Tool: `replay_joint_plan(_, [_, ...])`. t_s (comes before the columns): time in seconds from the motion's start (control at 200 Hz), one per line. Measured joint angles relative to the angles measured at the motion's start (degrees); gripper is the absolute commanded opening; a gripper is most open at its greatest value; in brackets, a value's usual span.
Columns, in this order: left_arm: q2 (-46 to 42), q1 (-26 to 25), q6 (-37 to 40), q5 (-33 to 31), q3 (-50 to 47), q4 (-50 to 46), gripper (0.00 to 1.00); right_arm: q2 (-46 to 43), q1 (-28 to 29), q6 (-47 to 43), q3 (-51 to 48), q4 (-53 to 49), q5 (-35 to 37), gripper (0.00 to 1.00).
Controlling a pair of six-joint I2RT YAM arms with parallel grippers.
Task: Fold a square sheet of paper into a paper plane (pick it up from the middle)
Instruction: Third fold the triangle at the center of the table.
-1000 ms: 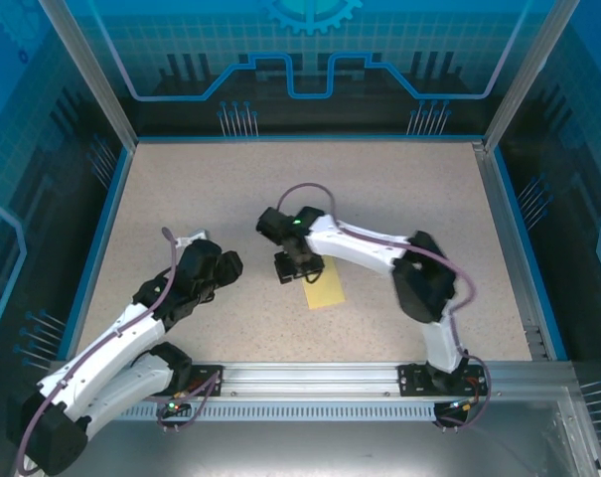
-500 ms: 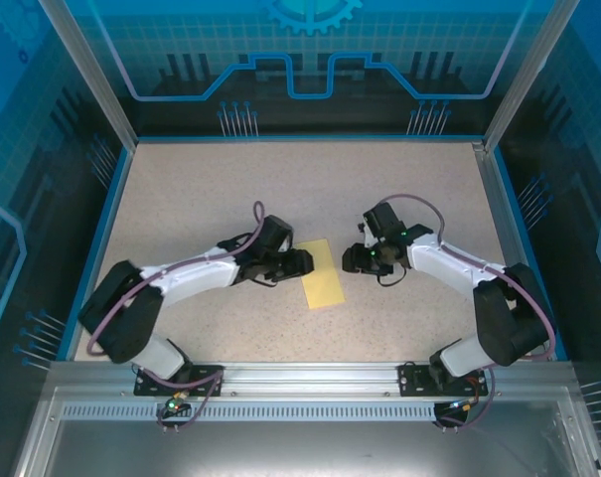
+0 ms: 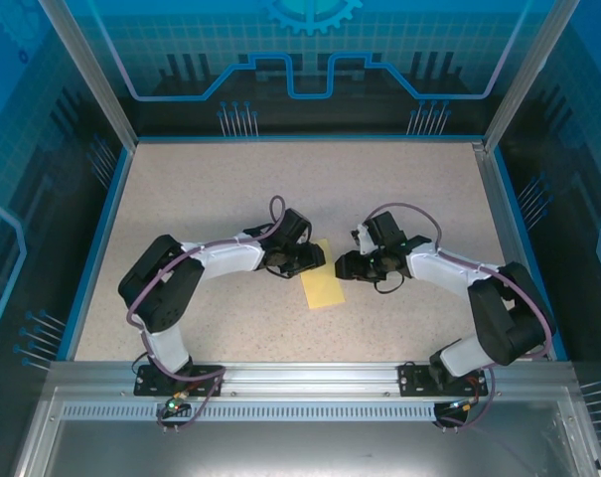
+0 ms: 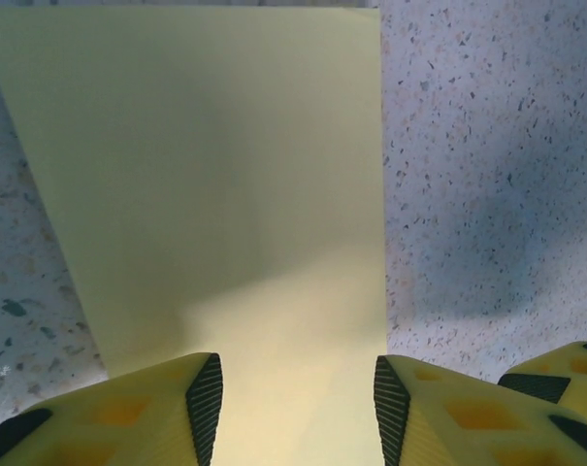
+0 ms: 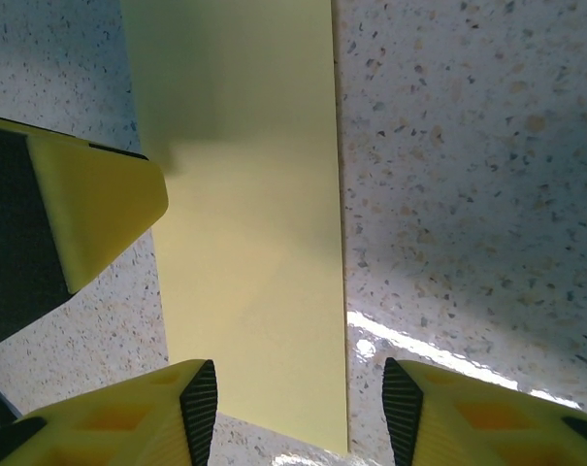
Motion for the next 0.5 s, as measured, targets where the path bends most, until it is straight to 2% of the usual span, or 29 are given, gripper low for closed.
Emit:
replay_joint_plan(0.15, [2.2,0.0,0.7,0.0,1.1,-0.8,0.39,1.8,0.0,0.1,-0.4,1.5,-1.2,0.49])
replay_joint_plan(0.5, [3.3,0.0,3.4,-0.3,2.1,-1.9,0.37,4.0,0.0,1.1,-1.1,4.4,-3.9,0.43])
